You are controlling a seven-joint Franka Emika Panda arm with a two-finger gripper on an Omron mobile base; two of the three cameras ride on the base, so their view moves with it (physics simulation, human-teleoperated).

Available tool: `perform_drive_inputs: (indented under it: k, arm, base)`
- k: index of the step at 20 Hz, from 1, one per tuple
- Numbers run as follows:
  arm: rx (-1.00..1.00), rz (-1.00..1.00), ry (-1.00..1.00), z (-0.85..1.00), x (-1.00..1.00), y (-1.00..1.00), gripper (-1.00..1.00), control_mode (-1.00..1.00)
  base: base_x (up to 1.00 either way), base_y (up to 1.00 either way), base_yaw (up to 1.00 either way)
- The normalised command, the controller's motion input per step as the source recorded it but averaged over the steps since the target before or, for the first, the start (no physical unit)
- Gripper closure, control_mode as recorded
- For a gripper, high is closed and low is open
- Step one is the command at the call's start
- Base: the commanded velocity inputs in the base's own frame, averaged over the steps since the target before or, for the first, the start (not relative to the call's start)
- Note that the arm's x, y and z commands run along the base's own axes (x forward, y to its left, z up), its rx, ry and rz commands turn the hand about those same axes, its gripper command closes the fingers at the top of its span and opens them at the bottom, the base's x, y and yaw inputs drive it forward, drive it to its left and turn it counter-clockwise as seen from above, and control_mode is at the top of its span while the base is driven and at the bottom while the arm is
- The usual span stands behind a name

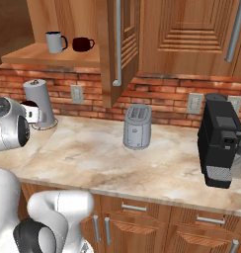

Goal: Pick the mug on the counter and place it in the cabinet with the handle facing the right, like the mugs already inside.

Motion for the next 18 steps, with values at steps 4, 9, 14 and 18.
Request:
perform_drive_inputs:
  k: [4,9,14,18]
  arm:
    - [0.00,0.02,0.00,0.64,-0.19,0.00,1.00,-1.00]
    - [0.00,0.06,0.00,0.69,-0.24,0.00,1.00,-1.00]
    - [0.00,0.13,-0.01,0.74,-0.17,0.00,1.00,-1.00]
    - [0.00,0.17,-0.01,0.50,-0.07,-0.02,1.00,-1.00]
  base:
    - [0.00,0.00,0.00]
    - [0.00,0.00,0.00]
    - [0.00,0.00,0.00]
    - [0.00,0.00,0.00]
